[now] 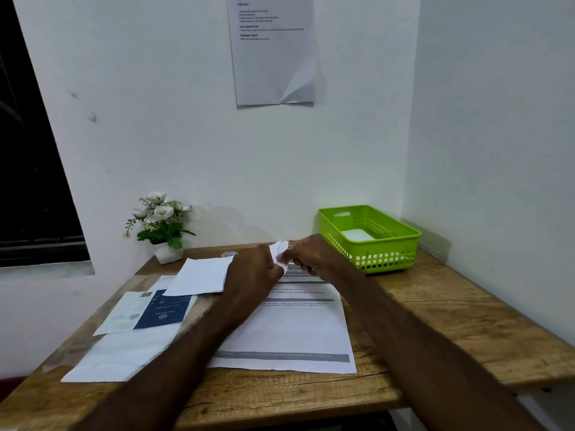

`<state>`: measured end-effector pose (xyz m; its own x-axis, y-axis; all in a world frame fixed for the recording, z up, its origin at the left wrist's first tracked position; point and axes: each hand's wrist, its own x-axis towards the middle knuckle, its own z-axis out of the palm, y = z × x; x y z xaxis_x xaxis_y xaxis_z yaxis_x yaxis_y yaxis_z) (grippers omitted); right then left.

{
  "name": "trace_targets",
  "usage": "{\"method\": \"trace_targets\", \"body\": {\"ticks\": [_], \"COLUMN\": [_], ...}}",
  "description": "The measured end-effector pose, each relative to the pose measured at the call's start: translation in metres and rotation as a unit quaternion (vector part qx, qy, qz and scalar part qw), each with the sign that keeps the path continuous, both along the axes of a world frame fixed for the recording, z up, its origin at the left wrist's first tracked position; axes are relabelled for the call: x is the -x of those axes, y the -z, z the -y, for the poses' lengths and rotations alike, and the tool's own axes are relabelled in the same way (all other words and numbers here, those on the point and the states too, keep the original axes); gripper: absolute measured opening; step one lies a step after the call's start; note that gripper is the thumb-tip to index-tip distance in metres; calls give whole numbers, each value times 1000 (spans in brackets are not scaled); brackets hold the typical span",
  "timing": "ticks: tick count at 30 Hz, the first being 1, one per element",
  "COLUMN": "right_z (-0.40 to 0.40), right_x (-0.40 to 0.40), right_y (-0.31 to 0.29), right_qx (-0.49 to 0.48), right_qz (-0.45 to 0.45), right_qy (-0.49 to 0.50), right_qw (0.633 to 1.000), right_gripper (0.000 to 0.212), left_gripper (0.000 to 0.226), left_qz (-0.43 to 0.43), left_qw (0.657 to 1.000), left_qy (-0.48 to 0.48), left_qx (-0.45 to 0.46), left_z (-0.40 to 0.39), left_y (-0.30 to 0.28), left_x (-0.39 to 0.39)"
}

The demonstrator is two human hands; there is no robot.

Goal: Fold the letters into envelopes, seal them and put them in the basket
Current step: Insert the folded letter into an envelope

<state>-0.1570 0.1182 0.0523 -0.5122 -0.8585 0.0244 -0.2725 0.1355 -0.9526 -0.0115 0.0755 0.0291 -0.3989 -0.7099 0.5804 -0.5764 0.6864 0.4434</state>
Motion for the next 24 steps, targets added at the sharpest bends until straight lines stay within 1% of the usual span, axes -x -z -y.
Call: {"method": "trace_targets", "body": {"ticks": [2,4,7,8,10,12,14,16,17,19,21,22,24], "right_z": [-1,-2,-7,-7,-6,-2,-1,-2,-3,-4,1,5,9], "right_x": [-3,-5,-9,-8,-5,-1,7,18,22,29,32,32,33], "right_y": [1,0,-2,-1,0,0,-1,-4,-5,-6,-3,-1,3], "right_qx": [-7,-7,-34,-40,-38,-17,-10,-25,-46,-141,-258,-297,-337], "right_qz": [-18,-49,-136,-146,-122,-83,-58,-48,-54,-87,-118,-126,-136], "right_qy": [-3,-10,-35,-37,-34,-28,-7,8,10,1,-36,-53,-71], "right_qw": [1000,999,989,988,991,996,998,999,997,986,958,945,929], "right_gripper": [26,32,29,29,24,14,15,18,17,20,29,30,31], "left_gripper": [29,24,23,24,26,25,24,24,28,32,25,20,16], "left_qz": [2,-3,-2,-1,1,-1,-3,5,17,48,82,96,118], "left_qw": [1000,1000,1000,1000,999,999,997,994,992,990,989,989,987], "left_qy": [4,11,21,24,24,22,31,42,49,57,53,49,48], "left_qx": [-3,-10,-13,-12,-26,-48,-69,-103,-117,-123,-113,-105,-93], "left_z": [-1,-3,-4,-3,-2,-2,-1,1,3,11,17,18,19], "left_y": [1,1,2,3,5,6,6,8,10,15,19,19,19], "left_x": [0,2,5,5,6,7,8,9,10,11,10,8,6]}}
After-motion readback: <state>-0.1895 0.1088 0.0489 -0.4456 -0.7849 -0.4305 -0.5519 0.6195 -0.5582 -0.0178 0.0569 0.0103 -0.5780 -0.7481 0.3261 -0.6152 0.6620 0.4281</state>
